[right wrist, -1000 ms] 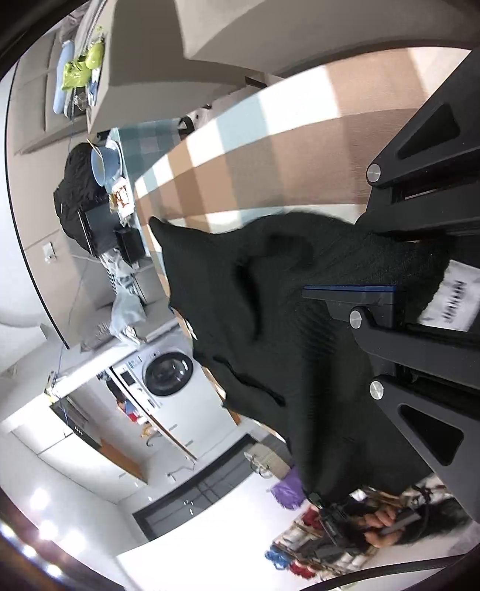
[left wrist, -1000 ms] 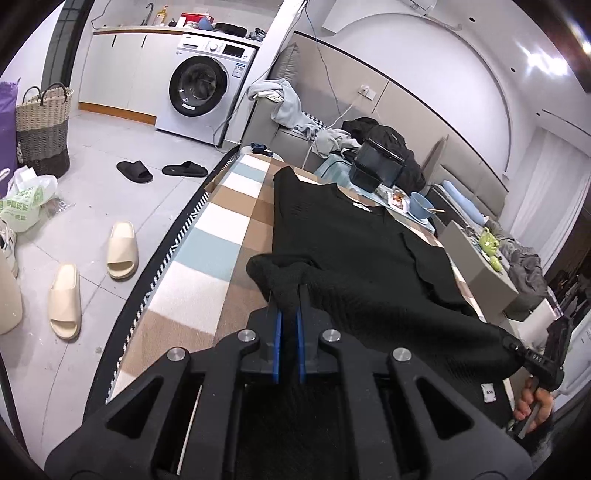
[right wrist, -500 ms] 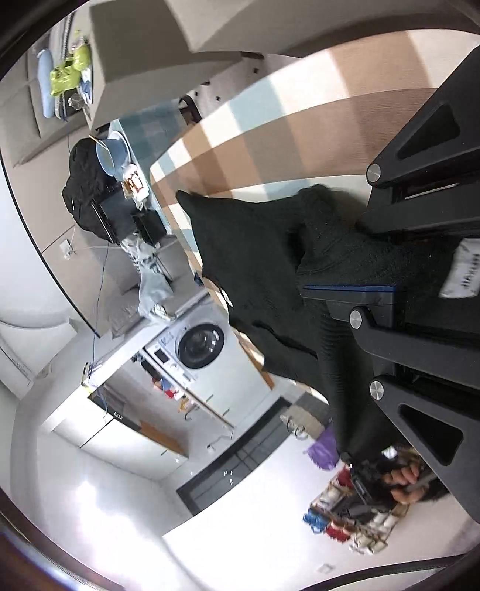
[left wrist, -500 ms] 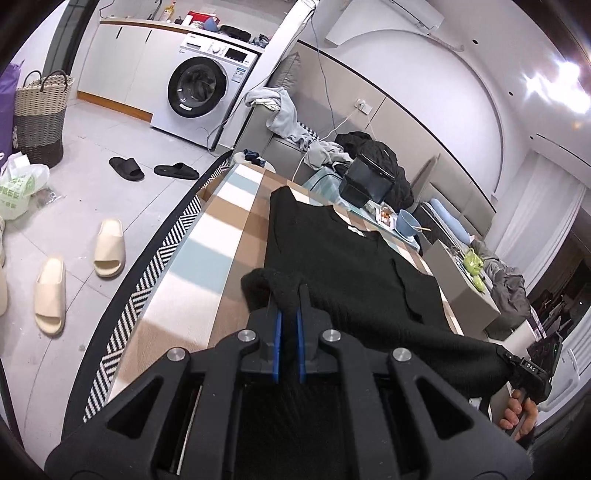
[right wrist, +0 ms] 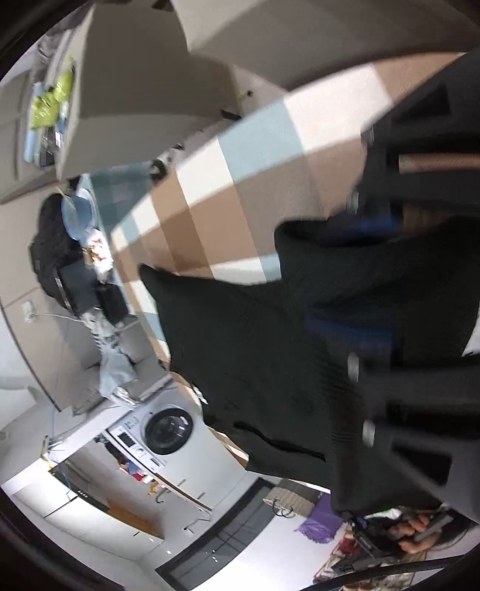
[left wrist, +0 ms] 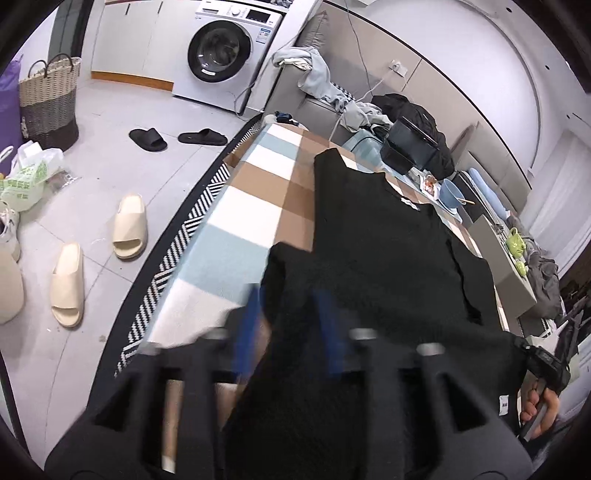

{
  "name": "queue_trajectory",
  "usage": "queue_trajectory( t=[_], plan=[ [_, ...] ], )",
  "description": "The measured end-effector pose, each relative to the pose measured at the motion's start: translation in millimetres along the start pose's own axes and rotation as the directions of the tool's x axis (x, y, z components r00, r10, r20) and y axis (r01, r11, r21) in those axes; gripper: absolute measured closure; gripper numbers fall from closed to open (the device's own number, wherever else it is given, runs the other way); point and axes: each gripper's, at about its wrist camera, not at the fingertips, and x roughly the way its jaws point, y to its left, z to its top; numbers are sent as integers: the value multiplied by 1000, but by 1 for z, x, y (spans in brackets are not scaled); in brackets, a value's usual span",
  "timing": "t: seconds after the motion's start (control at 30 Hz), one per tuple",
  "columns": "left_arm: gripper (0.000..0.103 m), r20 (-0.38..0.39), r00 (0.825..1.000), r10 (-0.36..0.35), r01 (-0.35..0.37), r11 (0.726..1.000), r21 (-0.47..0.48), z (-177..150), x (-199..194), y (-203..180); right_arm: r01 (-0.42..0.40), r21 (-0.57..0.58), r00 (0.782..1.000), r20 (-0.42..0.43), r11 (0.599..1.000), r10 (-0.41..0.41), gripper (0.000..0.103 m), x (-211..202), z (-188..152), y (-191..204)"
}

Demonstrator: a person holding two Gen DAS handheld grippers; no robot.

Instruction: Fold small clothes

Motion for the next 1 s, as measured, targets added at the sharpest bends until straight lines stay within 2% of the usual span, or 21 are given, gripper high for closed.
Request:
queue_trajectory(
  t=[0.03, 0.2, 0.3, 0.37, 0.4, 0.47, 0.5, 0.6, 0.87, 0.97, 1.0],
  plan=[
    [39, 6, 1000, 3, -3, 1000, -10, -1, 0, 2, 3, -2, 1000, 5, 1000, -3, 42, -3, -2, -3],
    [38, -44, 999, 13, -14, 1000, -20, 1, 25, 1, -38, -17, 999, -25, 999, 38, 42, 8, -4, -4],
    [38, -103, 995, 3, -3, 1000, 1, 2, 45, -12, -17, -82, 998, -68, 997, 11, 47, 22, -3, 12],
    [55, -116, 993, 0, 4, 999, 35, 1, 54, -22, 5, -143, 998, -68, 990, -15, 57, 28, -2, 23],
    [59, -111, 994, 11, -4, 998, 58, 0, 57, -27, 14, -172, 998, -65, 985, -25, 63, 30, -1, 28],
    [79, -101, 994, 44, -31, 992, 126, -2, 62, -39, 19, -191, 997, -68, 981, -33, 69, 36, -1, 32],
    [81, -106, 993, 57, -41, 988, 148, -3, 65, -43, 17, -193, 997, -76, 981, -32, 73, 38, -1, 32],
    [86, -105, 992, 73, -54, 983, 177, -7, 66, -46, 15, -216, 995, -89, 976, -35, 76, 39, -3, 33],
    [86, -137, 988, 71, -42, 978, 204, -34, 43, -43, -11, -203, 993, -116, 979, -13, 78, 17, -24, 28],
    [86, -140, 989, 55, -27, 981, 193, -44, 28, -37, -18, -195, 991, -134, 981, -8, 77, 5, -32, 25],
    [85, -134, 990, 40, -15, 984, 178, -45, 25, -33, -17, -191, 991, -136, 981, -9, 73, 3, -33, 24]
  ],
)
